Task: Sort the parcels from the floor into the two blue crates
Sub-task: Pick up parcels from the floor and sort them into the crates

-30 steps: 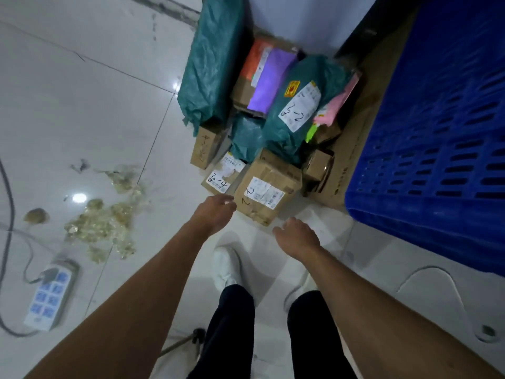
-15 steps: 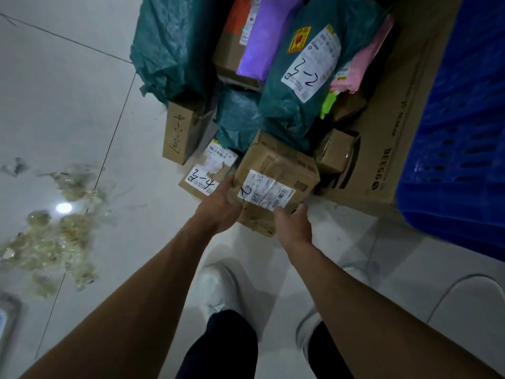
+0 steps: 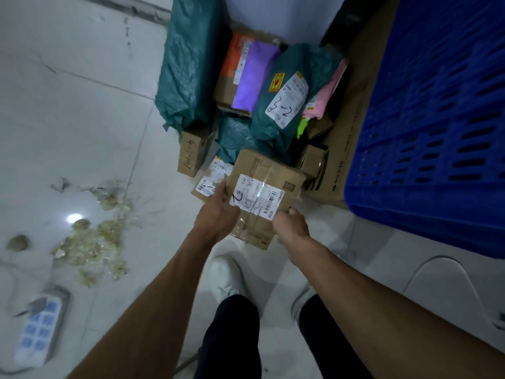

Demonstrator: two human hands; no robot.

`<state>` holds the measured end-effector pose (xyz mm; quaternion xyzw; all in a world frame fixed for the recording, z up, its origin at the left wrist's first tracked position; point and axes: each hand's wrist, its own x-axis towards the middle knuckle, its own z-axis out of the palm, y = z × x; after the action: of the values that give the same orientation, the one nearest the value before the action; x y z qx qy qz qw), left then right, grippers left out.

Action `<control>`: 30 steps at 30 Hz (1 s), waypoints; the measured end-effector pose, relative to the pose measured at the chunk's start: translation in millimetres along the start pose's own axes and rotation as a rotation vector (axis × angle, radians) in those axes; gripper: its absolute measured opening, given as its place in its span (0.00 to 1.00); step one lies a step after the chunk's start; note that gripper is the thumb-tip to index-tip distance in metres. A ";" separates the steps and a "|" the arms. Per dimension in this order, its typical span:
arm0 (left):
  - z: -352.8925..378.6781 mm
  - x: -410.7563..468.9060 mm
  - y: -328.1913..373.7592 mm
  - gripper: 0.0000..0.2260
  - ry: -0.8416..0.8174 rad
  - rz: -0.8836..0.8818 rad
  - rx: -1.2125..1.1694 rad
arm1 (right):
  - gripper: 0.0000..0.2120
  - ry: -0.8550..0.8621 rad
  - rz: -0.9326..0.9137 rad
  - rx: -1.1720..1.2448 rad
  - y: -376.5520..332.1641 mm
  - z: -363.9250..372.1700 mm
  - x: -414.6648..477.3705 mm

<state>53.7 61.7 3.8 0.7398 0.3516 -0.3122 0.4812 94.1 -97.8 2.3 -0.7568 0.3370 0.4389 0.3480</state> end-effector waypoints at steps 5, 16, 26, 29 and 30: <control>-46.6 -94.9 57.1 0.22 0.080 0.030 -0.074 | 0.18 -0.058 -0.074 -0.049 -36.7 -44.1 -108.9; -156.4 -278.2 193.9 0.25 0.247 0.106 -0.046 | 0.22 -0.167 -0.409 -0.176 -123.6 -174.9 -356.4; -156.2 -416.8 307.8 0.23 0.212 0.384 -0.072 | 0.26 -0.062 -0.568 0.113 -123.7 -291.5 -501.9; -140.3 -440.1 339.1 0.23 0.134 0.466 -0.055 | 0.25 0.003 -0.569 0.247 -107.1 -319.8 -514.2; -133.8 -445.4 347.8 0.23 0.108 0.501 -0.070 | 0.24 0.018 -0.557 0.284 -99.9 -328.5 -517.5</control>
<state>107.2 -12.2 577.4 0.8024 0.1933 -0.1309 0.5493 116.1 -209.2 612.9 -0.7675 0.1775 0.2685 0.5544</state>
